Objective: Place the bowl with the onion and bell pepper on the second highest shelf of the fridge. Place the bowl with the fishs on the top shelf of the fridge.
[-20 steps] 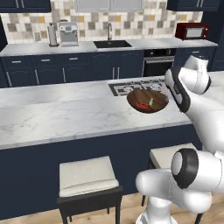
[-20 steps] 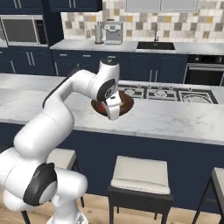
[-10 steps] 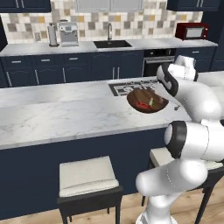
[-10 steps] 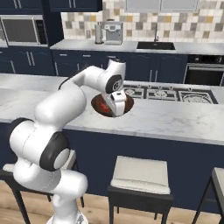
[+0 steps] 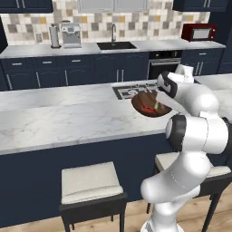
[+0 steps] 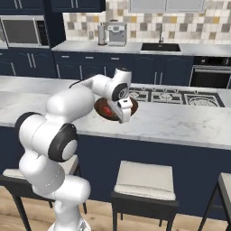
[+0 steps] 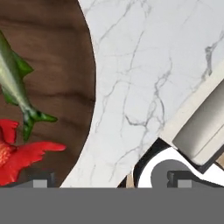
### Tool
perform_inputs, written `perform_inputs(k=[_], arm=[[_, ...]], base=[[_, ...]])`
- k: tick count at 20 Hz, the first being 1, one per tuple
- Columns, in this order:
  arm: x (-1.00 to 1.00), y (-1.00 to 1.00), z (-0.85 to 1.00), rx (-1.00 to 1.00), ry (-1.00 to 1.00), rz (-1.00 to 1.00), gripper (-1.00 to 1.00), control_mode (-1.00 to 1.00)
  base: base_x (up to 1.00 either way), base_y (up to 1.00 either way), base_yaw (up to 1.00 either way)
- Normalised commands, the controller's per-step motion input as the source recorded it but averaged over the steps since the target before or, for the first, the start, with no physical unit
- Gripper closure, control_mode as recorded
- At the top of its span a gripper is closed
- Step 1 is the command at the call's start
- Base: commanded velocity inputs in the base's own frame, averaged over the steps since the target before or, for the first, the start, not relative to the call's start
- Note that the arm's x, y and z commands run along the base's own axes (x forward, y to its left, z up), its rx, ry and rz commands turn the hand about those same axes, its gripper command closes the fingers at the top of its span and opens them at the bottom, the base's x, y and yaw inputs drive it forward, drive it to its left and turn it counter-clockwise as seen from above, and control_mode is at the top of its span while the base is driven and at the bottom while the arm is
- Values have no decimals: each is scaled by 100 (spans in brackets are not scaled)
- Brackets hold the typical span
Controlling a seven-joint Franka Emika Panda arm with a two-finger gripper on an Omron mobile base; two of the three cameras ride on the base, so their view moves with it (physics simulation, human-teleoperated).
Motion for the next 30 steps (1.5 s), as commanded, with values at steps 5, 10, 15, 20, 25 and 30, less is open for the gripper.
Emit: perform_inputs(k=[5, 10, 15, 20, 25, 30], arm=[[62, -12, -31, 0, -1, 0, -100, -100], [51, -6, -35, 0, 0, 0, -100, -100], [23, -1, -21, 0, 0, 0, 100, -100], [0, 0, -3, 0, 0, 0, 100, -100], [0, 0, 1, 0, 0, 0, 100, -100], [-35, 0, 25, 0, -7, -5, 100, -100]], base=[[0, 0, 0], [0, 0, 0], [0, 0, 0], [0, 0, 0], [0, 0, 0], [0, 0, 0]])
